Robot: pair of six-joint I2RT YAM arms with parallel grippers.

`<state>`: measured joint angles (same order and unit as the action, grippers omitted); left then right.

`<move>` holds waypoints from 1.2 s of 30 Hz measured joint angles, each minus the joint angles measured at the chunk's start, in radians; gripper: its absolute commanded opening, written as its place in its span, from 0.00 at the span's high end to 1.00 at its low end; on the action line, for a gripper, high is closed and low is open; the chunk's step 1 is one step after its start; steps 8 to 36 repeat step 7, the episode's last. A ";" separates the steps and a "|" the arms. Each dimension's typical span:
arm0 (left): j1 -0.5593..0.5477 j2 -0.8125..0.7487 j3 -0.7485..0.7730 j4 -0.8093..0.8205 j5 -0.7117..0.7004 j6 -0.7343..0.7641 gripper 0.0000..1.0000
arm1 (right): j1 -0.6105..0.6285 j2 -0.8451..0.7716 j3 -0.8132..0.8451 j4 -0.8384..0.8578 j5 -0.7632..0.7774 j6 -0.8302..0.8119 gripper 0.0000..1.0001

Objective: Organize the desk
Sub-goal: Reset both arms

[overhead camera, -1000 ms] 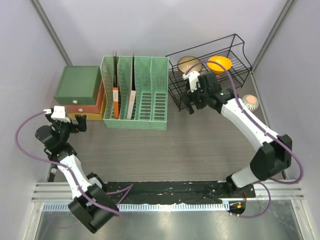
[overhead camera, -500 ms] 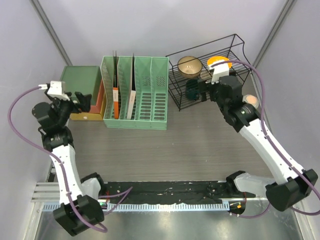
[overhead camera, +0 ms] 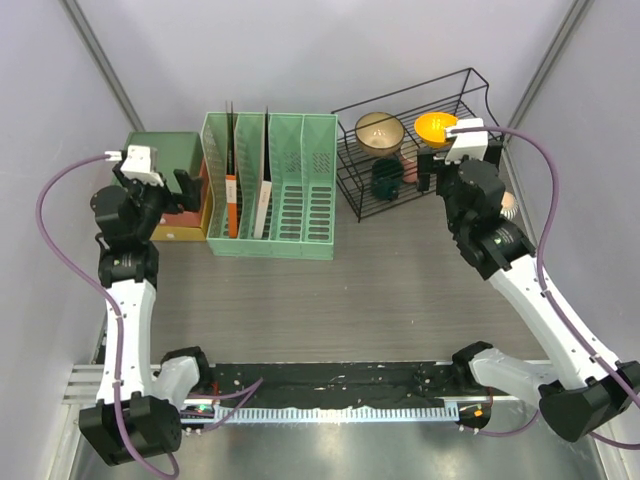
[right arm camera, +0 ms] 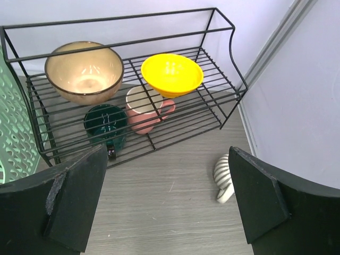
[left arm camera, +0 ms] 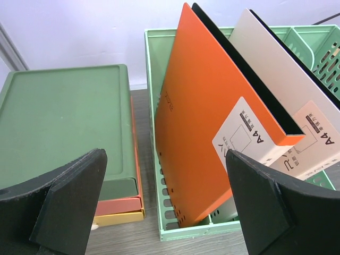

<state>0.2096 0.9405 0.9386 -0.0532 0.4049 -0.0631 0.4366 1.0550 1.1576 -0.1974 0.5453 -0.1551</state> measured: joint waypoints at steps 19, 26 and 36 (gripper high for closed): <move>0.000 0.004 0.000 -0.002 -0.013 0.001 0.00 | 0.000 0.001 -0.011 0.009 0.000 0.000 0.00; 0.000 0.004 0.000 -0.002 -0.013 0.001 0.00 | 0.000 0.001 -0.011 0.009 0.000 0.000 0.00; 0.000 0.004 0.000 -0.002 -0.013 0.001 0.00 | 0.000 0.001 -0.011 0.009 0.000 0.000 0.00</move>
